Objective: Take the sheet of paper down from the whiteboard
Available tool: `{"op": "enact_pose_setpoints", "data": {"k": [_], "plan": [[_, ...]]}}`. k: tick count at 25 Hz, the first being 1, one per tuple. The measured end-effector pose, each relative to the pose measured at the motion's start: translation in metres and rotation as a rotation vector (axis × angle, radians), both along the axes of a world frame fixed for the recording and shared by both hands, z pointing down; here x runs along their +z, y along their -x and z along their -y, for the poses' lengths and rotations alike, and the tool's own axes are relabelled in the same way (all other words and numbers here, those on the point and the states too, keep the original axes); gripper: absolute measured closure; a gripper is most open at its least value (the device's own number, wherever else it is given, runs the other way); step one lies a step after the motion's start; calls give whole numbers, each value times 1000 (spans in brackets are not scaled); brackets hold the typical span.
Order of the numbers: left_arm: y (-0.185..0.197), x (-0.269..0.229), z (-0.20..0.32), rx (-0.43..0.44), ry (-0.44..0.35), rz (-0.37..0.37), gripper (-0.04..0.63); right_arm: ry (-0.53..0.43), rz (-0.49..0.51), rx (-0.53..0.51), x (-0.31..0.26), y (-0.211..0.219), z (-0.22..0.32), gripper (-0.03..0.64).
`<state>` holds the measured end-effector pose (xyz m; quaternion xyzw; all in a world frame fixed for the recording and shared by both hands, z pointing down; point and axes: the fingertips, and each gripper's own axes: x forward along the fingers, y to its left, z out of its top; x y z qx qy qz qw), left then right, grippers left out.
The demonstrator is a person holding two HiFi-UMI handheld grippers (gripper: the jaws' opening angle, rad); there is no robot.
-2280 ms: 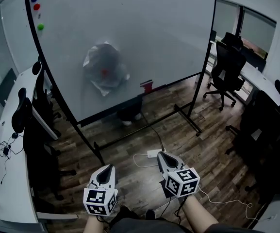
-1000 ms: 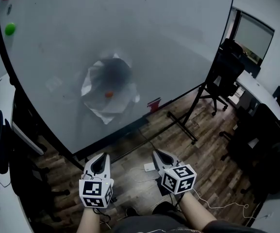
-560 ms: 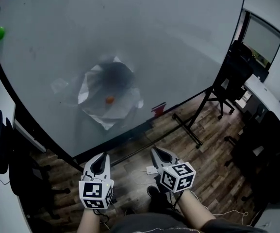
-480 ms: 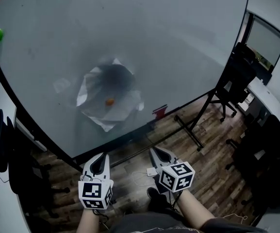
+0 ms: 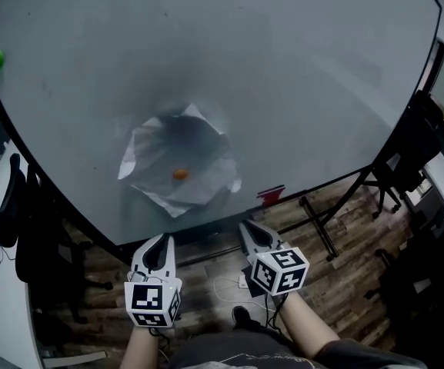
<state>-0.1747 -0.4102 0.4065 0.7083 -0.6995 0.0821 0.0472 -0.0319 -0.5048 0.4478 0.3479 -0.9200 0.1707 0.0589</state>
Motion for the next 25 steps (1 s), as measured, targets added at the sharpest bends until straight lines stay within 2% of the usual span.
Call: {"op": "enact_pose_setpoints", "data": {"k": [9, 11, 12, 25], "plan": [[4, -11, 26, -131, -10, 18, 578, -27, 50, -110, -16, 21, 46, 586], [4, -11, 29, -155, -9, 19, 578, -20, 59, -139, -18, 25, 52, 519], [4, -12, 31, -167, -9, 21, 578, -18, 64, -153, -19, 27, 55, 509], [6, -29, 52, -262, -29, 44, 577, -97, 98, -252, -40, 49, 74, 512]]}}
